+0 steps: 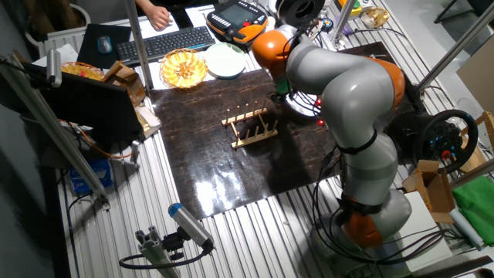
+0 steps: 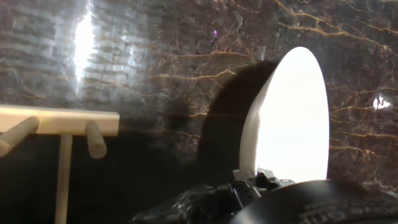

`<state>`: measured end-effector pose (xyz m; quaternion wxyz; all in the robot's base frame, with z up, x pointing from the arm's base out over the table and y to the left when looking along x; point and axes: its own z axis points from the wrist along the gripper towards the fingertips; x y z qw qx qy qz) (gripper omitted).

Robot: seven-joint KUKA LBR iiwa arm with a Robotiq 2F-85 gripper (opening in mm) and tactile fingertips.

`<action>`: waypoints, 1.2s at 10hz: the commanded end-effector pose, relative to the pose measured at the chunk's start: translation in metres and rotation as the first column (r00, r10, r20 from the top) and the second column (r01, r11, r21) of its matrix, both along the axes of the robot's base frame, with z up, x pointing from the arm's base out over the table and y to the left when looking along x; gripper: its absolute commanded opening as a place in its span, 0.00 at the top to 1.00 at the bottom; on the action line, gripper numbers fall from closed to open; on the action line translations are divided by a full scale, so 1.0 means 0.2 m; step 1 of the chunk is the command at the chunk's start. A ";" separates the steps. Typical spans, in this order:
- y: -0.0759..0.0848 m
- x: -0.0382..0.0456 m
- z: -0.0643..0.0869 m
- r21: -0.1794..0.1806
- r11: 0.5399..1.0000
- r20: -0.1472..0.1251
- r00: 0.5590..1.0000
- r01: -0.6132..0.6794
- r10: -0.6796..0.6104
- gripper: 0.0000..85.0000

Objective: Take the dish off the dish rack

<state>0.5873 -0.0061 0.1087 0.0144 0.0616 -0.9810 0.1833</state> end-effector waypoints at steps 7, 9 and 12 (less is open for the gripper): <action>0.08 -0.016 -0.05 0.062 0.998 -0.012 1.000 -0.012 0.013 0.71; 0.10 0.008 0.03 0.170 0.985 -0.034 0.999 -0.009 0.015 0.76; 0.09 0.038 0.19 0.265 0.964 -0.084 0.996 0.001 0.022 0.99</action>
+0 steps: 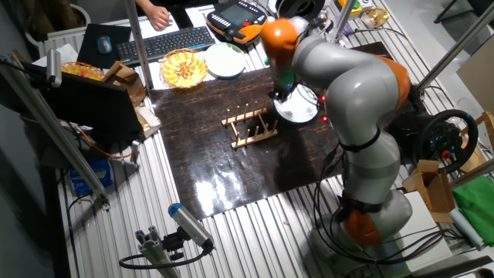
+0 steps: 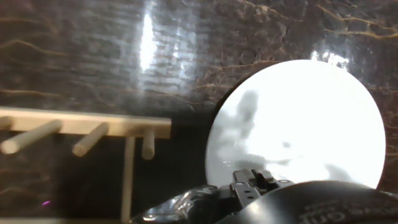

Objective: Take the dish off the dish rack

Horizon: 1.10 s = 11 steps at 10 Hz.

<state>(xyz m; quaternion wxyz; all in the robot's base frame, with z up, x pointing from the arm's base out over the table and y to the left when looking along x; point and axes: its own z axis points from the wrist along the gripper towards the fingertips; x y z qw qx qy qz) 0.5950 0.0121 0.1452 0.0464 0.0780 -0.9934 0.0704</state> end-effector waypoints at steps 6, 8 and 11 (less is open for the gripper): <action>0.05 -0.025 0.22 0.099 0.994 0.012 0.998 -0.055 0.054 0.99; 0.05 -0.041 0.27 0.100 0.992 0.015 0.997 -0.074 0.073 0.99; 0.08 -0.051 0.32 0.104 0.992 0.012 0.997 -0.075 0.074 0.99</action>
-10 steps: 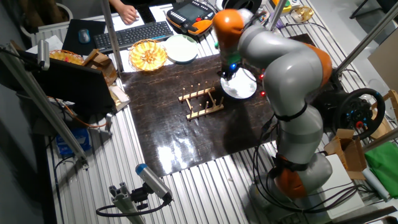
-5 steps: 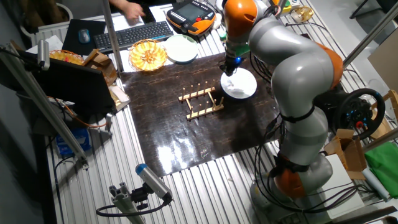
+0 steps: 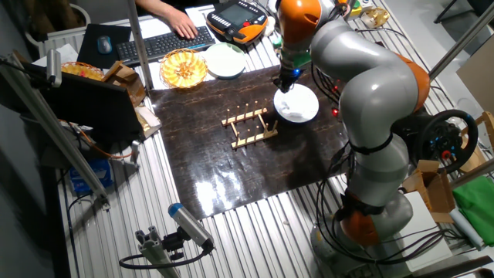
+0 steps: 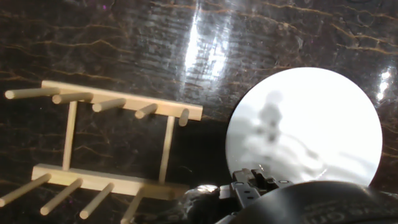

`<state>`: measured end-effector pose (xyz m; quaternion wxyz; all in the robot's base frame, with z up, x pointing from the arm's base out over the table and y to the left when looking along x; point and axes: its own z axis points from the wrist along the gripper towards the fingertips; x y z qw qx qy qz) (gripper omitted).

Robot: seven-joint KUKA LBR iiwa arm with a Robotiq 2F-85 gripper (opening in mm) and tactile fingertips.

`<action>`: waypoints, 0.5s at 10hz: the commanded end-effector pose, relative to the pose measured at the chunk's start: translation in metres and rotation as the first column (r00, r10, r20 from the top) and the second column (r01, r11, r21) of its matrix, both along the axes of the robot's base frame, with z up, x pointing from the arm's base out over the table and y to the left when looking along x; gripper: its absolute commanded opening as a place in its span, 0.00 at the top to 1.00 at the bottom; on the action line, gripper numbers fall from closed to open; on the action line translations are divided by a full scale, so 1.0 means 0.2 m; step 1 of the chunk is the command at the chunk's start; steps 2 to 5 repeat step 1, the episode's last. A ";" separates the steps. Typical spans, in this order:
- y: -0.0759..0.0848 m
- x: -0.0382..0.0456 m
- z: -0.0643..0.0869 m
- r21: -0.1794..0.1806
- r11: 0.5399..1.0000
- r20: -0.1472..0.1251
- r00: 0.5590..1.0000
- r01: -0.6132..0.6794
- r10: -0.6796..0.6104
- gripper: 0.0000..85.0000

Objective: Take the dish off the dish rack

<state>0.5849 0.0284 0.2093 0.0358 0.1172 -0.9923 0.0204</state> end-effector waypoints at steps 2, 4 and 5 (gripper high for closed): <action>0.00 0.000 0.00 0.000 1.000 0.001 1.000 -0.002 0.002 0.99; 0.00 0.000 0.00 0.000 1.000 0.001 1.000 -0.002 0.002 0.99; 0.00 0.000 0.00 0.000 1.000 0.001 1.000 -0.002 0.002 0.99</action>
